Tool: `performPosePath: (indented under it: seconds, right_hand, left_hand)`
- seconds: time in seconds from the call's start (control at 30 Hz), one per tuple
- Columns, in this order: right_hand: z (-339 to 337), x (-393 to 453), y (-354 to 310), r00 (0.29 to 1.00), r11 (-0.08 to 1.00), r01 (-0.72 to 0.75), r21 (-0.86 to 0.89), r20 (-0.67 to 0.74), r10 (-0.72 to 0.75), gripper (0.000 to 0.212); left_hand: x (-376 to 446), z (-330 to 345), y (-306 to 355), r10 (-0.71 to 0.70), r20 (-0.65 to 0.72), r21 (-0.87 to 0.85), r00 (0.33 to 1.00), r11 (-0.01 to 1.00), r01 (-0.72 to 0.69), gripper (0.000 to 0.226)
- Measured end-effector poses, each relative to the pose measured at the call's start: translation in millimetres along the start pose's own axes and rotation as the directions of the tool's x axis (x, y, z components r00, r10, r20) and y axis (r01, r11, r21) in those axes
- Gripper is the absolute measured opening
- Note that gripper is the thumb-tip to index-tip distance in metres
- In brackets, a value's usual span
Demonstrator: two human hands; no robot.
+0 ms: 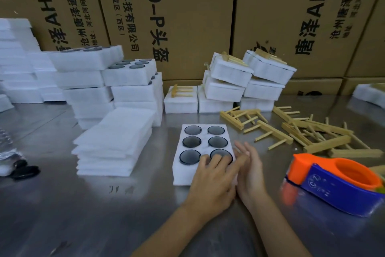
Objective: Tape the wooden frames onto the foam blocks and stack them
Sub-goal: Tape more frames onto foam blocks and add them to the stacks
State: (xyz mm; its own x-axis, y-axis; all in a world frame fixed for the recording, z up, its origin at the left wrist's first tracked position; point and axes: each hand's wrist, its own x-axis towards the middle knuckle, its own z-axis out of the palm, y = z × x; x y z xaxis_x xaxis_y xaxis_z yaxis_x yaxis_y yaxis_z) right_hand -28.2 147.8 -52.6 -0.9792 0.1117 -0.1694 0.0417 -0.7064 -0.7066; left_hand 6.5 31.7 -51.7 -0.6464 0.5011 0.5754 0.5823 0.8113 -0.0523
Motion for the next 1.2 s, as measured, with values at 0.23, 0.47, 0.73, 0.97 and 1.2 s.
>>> performPosePath:
  seconds: [0.23, 0.47, 0.73, 0.97, 1.2]
  right_hand:
    - [0, -7, 6, 1.000, 0.991, 0.015, -0.131, 0.020, -0.013, 0.027]
    - [-1, -7, 3, 1.000, 0.992, 0.013, -0.126, 0.013, -0.011, 0.023]
    - [1, -9, 2, 0.999, 0.987, -0.002, -0.163, -0.034, -0.003, 0.032]
    - [-2, -4, 3, 0.998, 0.981, 0.027, -0.192, -0.044, -0.036, 0.024]
    - [0, 1, 6, 0.994, 0.940, 0.039, -0.339, -0.082, -0.071, 0.032]
  left_hand:
    - [6, -53, -90, -0.332, -0.136, -0.099, 0.933, 0.942, 0.321, 0.042]
    - [-12, -67, -180, -0.795, 0.086, 0.223, 0.601, 0.603, 0.766, 0.047]
    - [10, -77, -118, -0.591, -0.103, 0.089, 0.800, 0.795, 0.600, 0.021]
    - [49, -44, -9, -0.306, 0.207, -0.038, 0.929, 0.946, 0.321, 0.041]
    - [59, -41, -65, -0.514, 0.185, -0.196, 0.838, 0.816, 0.544, 0.051]
